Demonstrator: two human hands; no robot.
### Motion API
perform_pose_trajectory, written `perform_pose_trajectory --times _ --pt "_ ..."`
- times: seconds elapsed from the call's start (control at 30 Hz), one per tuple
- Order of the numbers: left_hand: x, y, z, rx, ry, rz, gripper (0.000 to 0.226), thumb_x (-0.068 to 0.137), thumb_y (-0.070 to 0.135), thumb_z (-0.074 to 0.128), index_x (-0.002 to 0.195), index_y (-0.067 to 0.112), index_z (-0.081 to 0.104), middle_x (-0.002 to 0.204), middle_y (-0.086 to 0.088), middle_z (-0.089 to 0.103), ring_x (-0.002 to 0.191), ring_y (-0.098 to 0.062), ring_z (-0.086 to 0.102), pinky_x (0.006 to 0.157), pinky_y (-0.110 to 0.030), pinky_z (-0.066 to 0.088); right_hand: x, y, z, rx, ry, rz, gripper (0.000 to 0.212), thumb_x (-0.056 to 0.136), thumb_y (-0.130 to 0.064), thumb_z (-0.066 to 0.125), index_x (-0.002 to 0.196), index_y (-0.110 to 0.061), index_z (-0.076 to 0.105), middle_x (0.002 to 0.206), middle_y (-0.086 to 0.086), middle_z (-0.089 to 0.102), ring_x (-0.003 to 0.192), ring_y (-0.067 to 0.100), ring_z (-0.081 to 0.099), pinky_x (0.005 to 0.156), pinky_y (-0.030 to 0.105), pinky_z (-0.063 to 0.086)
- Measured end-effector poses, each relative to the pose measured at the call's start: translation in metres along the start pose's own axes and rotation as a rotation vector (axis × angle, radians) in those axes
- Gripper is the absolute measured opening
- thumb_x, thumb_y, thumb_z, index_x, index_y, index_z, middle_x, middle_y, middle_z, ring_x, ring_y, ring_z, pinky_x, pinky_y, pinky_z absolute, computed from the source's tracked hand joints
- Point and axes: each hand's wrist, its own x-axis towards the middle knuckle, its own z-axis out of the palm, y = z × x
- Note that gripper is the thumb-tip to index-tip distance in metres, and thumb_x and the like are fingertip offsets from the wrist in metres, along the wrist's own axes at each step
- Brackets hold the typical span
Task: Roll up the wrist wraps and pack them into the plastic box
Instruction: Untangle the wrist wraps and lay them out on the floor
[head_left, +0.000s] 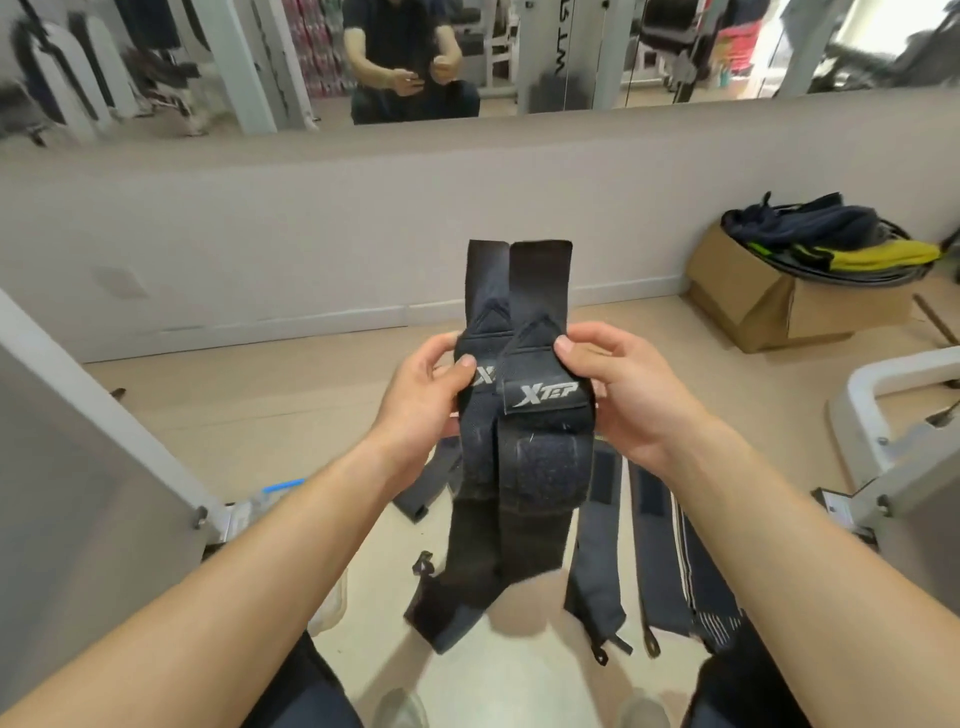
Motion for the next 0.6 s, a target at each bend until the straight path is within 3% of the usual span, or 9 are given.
perform_pose_trajectory --times 0.13,0.23,0.37,0.53,0.6 --pt "-0.007 -0.013 0.013 -0.003 -0.045 -0.039 0.023 0.105 0.017 0.054 0.125 0.023 0.064 0.103 -0.005 0.077 0.083 -0.022 0.071 0.073 -0.042 0.056 -0.007 0.021 -0.001 -0.029 0.05 -0.002 0.016 0.092 -0.013 0.072 0.108 -0.012 0.069 0.083 -0.004 0.077 0.07 0.011 0.072 0.054 0.026 0.054" --pt "-0.007 -0.016 0.02 -0.001 -0.074 -0.067 0.023 0.102 0.015 0.058 0.123 0.022 0.065 0.103 -0.004 0.075 0.081 -0.023 0.069 0.071 -0.041 0.057 -0.008 0.03 -0.002 0.015 0.094 -0.001 0.018 0.092 -0.012 0.072 0.11 -0.01 0.069 0.084 0.001 0.078 0.071 0.012 0.074 0.053 0.025 0.055" --pt "-0.003 -0.018 0.025 -0.059 -0.118 -0.108 0.028 0.099 0.008 0.054 0.121 0.021 0.065 0.102 -0.007 0.075 0.084 -0.028 0.072 0.084 -0.051 0.057 -0.003 0.032 -0.005 0.05 0.148 -0.017 0.019 0.091 -0.011 0.073 0.11 -0.007 0.07 0.087 0.006 0.078 0.07 0.015 0.074 0.054 0.026 0.055" --pt "0.003 -0.023 0.028 -0.062 -0.164 -0.143 0.04 0.098 0.004 0.049 0.126 0.025 0.068 0.103 -0.004 0.075 0.083 -0.027 0.072 0.072 -0.036 0.058 0.003 0.035 -0.009 0.037 0.165 0.001 0.018 0.09 -0.013 0.075 0.106 -0.008 0.071 0.088 0.007 0.079 0.069 0.016 0.074 0.055 0.027 0.056" --pt "0.005 -0.025 0.029 -0.07 -0.159 -0.157 0.042 0.098 0.002 0.047 0.127 0.024 0.068 0.103 -0.006 0.075 0.084 -0.03 0.071 0.079 -0.042 0.054 0.005 0.035 -0.011 0.034 0.168 0.007 0.015 0.09 -0.013 0.075 0.103 -0.009 0.071 0.087 0.006 0.079 0.069 0.016 0.075 0.054 0.027 0.056"
